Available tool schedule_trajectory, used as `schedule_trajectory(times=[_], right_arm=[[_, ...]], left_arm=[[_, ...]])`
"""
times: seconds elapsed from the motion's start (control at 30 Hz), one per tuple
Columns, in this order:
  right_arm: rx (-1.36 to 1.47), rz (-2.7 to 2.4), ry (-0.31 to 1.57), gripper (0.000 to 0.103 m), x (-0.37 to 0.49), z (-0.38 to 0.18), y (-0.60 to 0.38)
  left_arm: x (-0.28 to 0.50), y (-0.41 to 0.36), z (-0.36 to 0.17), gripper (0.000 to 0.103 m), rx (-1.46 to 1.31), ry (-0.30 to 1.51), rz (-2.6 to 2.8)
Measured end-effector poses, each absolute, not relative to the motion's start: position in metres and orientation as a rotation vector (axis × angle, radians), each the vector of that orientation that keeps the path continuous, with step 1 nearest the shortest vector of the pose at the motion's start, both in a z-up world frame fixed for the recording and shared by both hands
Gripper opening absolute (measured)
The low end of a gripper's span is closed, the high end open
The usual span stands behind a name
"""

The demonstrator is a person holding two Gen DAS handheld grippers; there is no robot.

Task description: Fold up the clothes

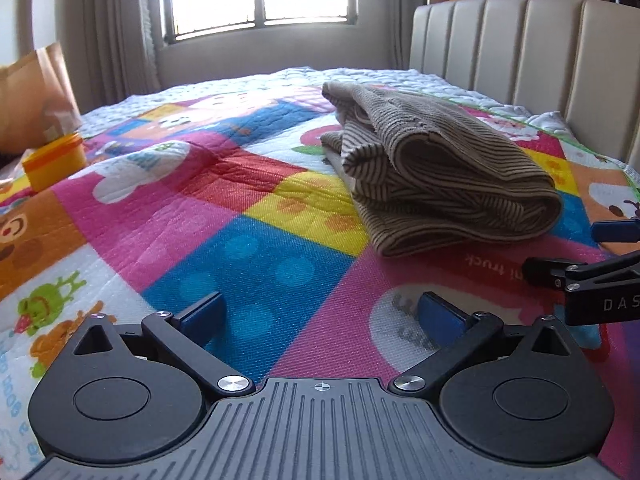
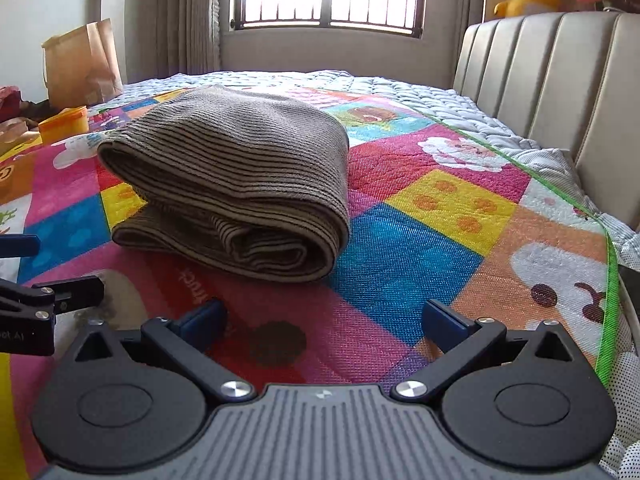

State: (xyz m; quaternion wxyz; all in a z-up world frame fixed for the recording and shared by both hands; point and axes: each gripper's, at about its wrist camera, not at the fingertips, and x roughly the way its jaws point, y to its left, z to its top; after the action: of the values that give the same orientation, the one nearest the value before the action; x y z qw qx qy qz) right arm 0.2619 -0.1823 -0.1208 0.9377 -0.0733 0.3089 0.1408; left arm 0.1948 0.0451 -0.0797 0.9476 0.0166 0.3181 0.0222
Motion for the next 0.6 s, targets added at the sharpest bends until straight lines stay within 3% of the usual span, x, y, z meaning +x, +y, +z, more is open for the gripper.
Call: schedule_trajectory(times=[0.6], right_arm=[[-0.119, 0.3, 0.646, 0.103, 0.2649, -0.1202, -0.1854]], left_arm=[[0.1955, 0.045, -0.0793, 0.103, 0.026, 0.657, 0.039]])
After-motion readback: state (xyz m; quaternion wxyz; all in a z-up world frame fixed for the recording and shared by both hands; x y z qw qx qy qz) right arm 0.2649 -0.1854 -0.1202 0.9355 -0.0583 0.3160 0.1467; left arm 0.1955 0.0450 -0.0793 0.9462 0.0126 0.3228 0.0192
